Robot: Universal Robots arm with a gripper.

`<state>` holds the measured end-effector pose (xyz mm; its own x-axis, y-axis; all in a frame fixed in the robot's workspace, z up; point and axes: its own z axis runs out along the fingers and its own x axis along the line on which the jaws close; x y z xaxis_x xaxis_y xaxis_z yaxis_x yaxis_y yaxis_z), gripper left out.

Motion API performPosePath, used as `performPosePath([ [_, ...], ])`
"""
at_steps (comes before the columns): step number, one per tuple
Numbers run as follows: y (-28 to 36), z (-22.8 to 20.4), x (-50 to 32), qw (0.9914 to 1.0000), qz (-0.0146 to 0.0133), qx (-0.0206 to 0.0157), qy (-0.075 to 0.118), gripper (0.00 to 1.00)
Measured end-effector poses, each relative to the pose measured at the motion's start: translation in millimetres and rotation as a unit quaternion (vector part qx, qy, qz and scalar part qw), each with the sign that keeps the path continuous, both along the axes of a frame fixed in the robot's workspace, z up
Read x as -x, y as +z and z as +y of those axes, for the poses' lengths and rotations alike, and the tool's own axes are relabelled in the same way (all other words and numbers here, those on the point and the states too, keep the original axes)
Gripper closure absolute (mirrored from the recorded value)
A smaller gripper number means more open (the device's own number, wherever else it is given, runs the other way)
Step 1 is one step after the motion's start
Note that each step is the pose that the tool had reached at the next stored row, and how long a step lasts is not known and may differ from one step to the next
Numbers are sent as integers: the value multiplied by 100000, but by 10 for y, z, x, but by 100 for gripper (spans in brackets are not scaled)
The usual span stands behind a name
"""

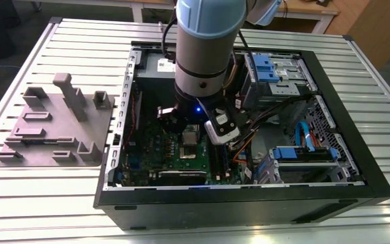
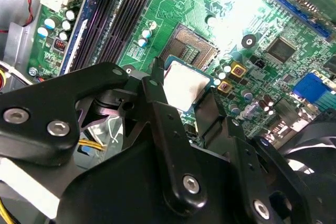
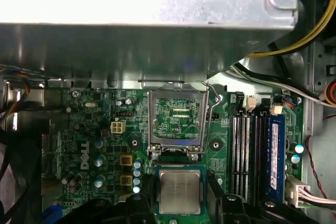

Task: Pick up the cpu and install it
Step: 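Place the cpu into insertion slot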

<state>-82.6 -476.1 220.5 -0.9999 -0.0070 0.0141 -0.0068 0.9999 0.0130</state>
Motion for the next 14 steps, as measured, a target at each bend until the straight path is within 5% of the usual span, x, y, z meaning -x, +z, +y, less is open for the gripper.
performPosePath([
  [7, -77, -6, 5, 100000, 16, 136, 1, 53],
  [12, -110, -20, 5, 99994, 41, 1133, 4, 53],
  [14, -128, -36, 6, 99993, 79, 1198, 0, 53],
])
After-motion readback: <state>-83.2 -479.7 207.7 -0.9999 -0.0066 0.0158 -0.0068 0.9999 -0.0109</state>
